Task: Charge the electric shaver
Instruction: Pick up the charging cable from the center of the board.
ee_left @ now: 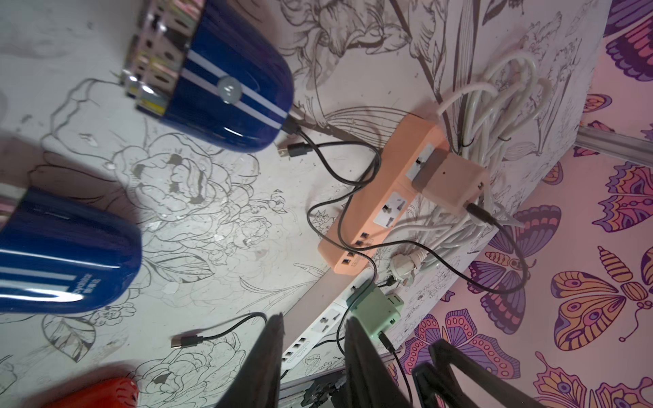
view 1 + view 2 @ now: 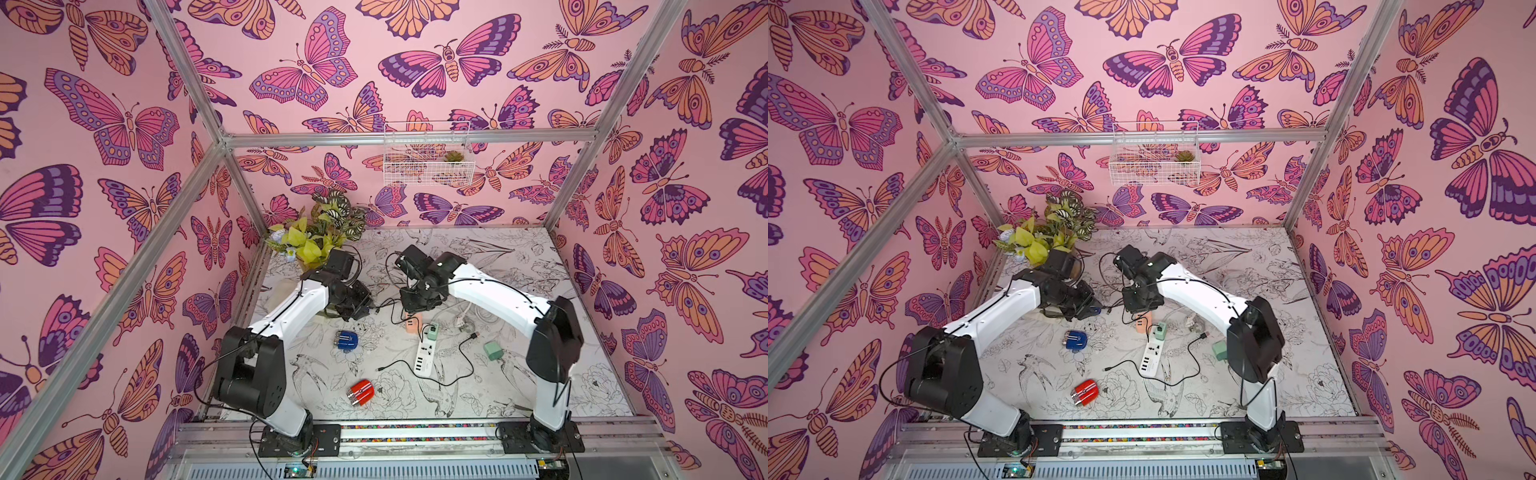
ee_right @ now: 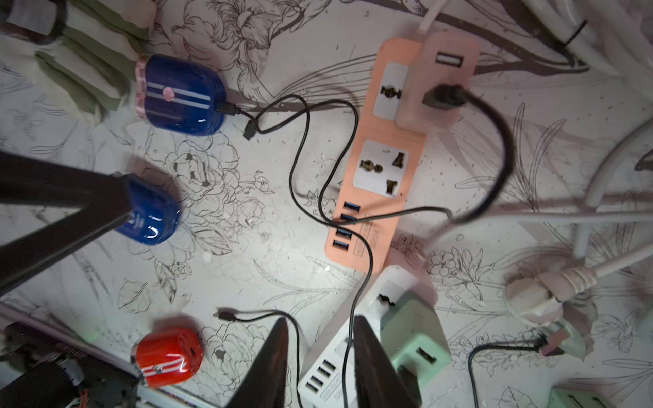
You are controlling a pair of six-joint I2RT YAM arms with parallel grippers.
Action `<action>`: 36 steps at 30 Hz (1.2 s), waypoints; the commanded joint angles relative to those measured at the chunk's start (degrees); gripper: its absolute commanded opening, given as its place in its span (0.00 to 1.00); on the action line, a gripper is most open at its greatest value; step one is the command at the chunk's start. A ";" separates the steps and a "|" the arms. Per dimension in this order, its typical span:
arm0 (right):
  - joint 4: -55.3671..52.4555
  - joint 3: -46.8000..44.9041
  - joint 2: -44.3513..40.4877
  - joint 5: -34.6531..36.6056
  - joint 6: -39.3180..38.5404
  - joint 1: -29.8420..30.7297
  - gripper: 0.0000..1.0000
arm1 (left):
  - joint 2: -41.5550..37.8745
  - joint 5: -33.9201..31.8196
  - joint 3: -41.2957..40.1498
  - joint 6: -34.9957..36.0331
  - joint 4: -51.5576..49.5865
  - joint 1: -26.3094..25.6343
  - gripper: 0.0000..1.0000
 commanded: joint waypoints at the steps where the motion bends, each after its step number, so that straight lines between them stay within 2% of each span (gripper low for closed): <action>1: -8.28 2.31 3.78 5.19 -3.18 0.18 0.37 | -2.85 0.83 -1.65 1.00 0.45 2.12 0.32; 6: -11.19 3.46 7.28 6.25 -3.17 0.16 0.44 | -4.80 1.79 -3.27 1.47 0.40 3.61 0.31; 10: -9.07 2.58 8.55 4.23 -3.26 0.13 0.43 | -5.26 2.17 -3.42 1.51 0.38 3.72 0.30; 16: -9.24 5.02 12.45 3.01 -2.49 -0.43 0.33 | -4.57 2.94 -2.95 1.91 0.39 3.78 0.29; 21: -7.91 4.15 12.27 1.60 -1.94 -1.25 0.25 | -4.52 3.64 -2.20 1.58 0.43 3.69 0.28; 25: -6.79 4.20 11.10 1.15 -1.67 -1.41 0.07 | -4.18 4.55 -1.89 0.46 0.92 3.45 0.29; 27: -5.05 2.86 8.73 1.15 -1.63 -1.37 0.00 | -4.14 5.53 -2.34 -1.32 2.20 2.94 0.31; 31: -1.69 -1.15 2.47 0.65 -2.02 -1.41 0.00 | -4.26 8.65 -5.43 -9.36 9.74 1.38 0.39; 36: 0.09 -5.29 -3.84 -0.99 -1.50 -1.36 0.00 | -3.61 9.27 -6.23 -19.21 18.22 -1.81 0.47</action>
